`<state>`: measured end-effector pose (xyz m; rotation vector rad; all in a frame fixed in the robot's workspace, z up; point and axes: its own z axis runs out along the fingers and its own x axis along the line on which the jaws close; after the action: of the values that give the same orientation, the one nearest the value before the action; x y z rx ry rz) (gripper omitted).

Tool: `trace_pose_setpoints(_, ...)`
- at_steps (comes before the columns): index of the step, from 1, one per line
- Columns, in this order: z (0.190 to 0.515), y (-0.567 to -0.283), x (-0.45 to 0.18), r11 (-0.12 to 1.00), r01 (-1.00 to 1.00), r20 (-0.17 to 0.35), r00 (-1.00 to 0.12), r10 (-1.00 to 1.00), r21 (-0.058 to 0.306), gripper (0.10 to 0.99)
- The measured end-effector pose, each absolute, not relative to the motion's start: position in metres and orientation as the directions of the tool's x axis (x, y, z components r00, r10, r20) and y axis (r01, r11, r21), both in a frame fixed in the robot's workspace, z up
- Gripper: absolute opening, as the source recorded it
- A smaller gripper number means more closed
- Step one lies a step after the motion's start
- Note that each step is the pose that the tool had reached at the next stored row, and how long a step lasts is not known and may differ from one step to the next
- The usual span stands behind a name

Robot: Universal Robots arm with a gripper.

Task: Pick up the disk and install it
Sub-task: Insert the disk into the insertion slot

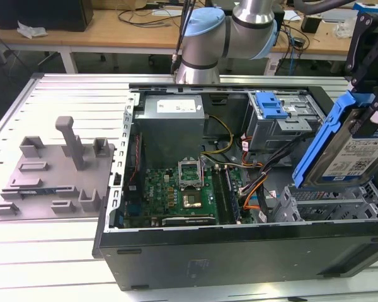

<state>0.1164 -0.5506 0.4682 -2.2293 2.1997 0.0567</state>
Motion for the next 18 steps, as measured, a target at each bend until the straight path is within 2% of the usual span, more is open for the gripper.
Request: trace_pose_setpoints(18,0.456,-0.554,0.118,-0.014,-1.000,-0.032,0.013,-0.999,0.019,0.365)
